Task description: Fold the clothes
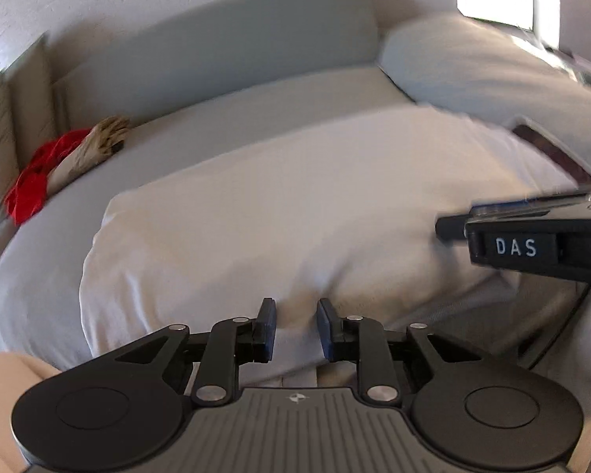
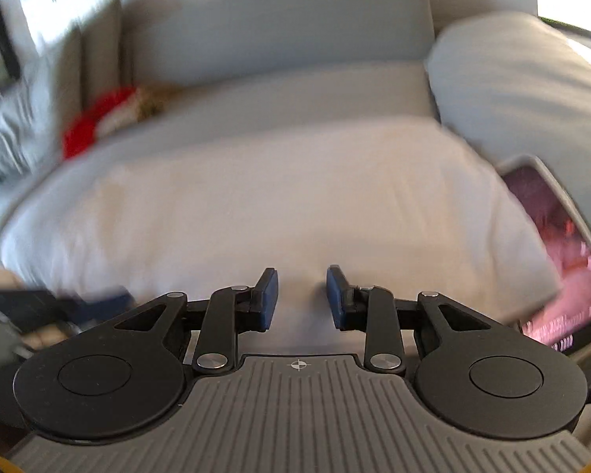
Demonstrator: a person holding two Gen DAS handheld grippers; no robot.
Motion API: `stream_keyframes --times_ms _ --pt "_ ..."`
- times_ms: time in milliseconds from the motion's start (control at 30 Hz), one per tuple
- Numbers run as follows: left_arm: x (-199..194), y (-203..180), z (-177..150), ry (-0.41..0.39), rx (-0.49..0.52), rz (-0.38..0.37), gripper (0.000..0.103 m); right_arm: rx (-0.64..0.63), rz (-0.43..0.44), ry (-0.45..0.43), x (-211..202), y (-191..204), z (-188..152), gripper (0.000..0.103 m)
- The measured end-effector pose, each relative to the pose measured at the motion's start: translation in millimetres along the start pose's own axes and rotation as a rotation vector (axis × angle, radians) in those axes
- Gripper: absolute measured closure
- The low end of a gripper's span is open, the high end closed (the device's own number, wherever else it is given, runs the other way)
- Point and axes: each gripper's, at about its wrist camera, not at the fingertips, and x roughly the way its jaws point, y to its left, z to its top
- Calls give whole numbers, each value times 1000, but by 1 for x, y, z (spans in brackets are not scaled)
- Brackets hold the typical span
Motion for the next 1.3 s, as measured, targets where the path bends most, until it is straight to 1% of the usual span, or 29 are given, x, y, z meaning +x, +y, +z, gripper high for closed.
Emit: stream_keyframes --times_ms 33,67,100,133,167,200,233,267,300,333,367,433,500,567,667,800,933,1000,1133,1300 --pt "0 0 0 33 14 -9 84 -29 -14 2 -4 1 -5 71" --pt "-1 1 1 74 16 -28 84 -28 -25 23 -8 -1 -6 71" --pt "0 4 1 123 1 -66 84 -23 -35 47 -12 -3 -8 71" --pt "-1 8 1 156 -23 -109 83 13 -37 90 -17 -8 -10 71" --pt "-3 11 -1 172 -49 -146 83 76 -36 156 -20 -17 -13 68" --pt "-7 12 -1 159 -57 -162 83 140 -34 223 -24 -26 -17 67" --pt "-14 12 0 120 -49 -159 80 210 -24 255 -31 -36 -21 66" --pt "-21 12 2 77 -40 -154 77 269 3 230 -39 -45 -25 66" --pt "-27 13 4 33 -38 -150 71 316 23 174 -49 -53 -26 66" --pt "-32 15 7 -2 -49 -150 66 362 43 115 -59 -60 -26 57" --pt "-35 19 11 -32 -69 -149 65 410 54 83 -61 -68 -27 43" --pt "-39 24 16 -61 -109 -146 65 507 74 25 -64 -84 -27 34" --pt "-41 27 19 -78 -143 -148 66 603 94 -34 -66 -99 -28 35" --pt "-44 28 17 -90 -156 -164 66 702 95 -22 -61 -113 -32 37" --pt "-43 28 15 -75 -179 -181 66 802 131 -12 -50 -126 -37 41" --pt "-40 25 17 -59 -189 -174 65 837 180 -13 -35 -128 -37 44" --pt "-37 28 16 -47 -204 -159 64 902 195 14 -19 -131 -39 46" --pt "-34 29 15 -32 -212 -157 64 931 197 8 -13 -133 -41 46" --pt "-28 29 13 -10 -227 -165 64 918 154 -19 -5 -134 -38 46" --pt "-27 34 13 -12 -255 -158 63 887 80 -81 1 -128 -26 46"
